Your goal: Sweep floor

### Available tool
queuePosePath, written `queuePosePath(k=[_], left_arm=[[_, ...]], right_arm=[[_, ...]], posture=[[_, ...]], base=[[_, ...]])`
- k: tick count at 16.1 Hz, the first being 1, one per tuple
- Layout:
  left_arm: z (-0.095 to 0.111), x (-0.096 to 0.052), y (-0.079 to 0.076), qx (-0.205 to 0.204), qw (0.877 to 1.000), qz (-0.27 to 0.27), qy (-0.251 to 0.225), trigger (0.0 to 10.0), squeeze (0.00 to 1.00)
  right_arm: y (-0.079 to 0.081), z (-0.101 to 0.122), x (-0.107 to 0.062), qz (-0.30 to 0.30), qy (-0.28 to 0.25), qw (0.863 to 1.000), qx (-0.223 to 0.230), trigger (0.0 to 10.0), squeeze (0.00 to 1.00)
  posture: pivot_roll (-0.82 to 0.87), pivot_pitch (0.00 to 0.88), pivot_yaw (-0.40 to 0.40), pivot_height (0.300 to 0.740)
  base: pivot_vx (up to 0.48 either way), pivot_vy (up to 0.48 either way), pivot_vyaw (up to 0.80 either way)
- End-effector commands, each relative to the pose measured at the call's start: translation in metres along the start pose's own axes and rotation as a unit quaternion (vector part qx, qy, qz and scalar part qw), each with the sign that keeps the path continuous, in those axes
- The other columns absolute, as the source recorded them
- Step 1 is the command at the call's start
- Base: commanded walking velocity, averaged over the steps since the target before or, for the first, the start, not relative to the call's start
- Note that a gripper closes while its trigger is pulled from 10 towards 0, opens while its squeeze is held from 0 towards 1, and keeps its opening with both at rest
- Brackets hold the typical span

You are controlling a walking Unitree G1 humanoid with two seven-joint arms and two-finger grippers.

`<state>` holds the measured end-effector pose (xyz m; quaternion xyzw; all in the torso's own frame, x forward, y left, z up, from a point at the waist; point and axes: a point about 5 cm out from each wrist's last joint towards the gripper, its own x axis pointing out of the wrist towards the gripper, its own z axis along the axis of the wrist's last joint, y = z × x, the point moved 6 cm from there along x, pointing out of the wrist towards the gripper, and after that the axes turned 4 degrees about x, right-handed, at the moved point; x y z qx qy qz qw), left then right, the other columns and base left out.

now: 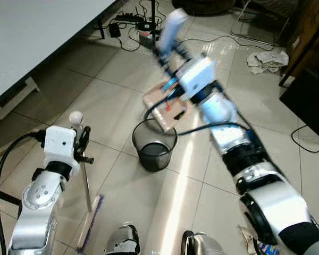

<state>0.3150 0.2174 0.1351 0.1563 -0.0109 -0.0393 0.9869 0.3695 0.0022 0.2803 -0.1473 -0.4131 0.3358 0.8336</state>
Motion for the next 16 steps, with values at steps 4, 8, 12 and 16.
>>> queuePosePath(k=[4,8,12,16], left_arm=[[0.007,0.003,0.001,0.007,1.0,0.005,-0.011,10.0,0.0],[0.007,0.005,0.001,0.008,1.0,0.006,-0.014,10.0,0.0],[0.007,0.01,-0.001,0.007,1.0,0.006,-0.016,10.0,0.0],[0.005,0.023,-0.014,-0.014,1.0,-0.016,-0.01,10.0,0.0]], right_arm=[[0.056,0.016,-0.003,0.109,-0.054,0.992,-0.022,10.0,0.0],[0.072,0.013,-0.013,0.154,-0.053,0.985,-0.053,10.0,0.0],[0.074,0.016,-0.014,0.168,-0.064,0.981,-0.068,10.0,0.0],[-0.002,0.036,0.01,0.023,-0.081,0.993,-0.079,10.0,0.0]], posture=[[0.12,0.186,0.0,0.74],[0.12,0.165,0.002,0.74],[0.11,0.147,0.0,0.74],[0.09,0.124,0.003,0.74]], base=[[0.0,0.0,0.0],[0.0,0.0,0.0],[0.0,0.0,0.0],[0.0,0.0,0.0]])
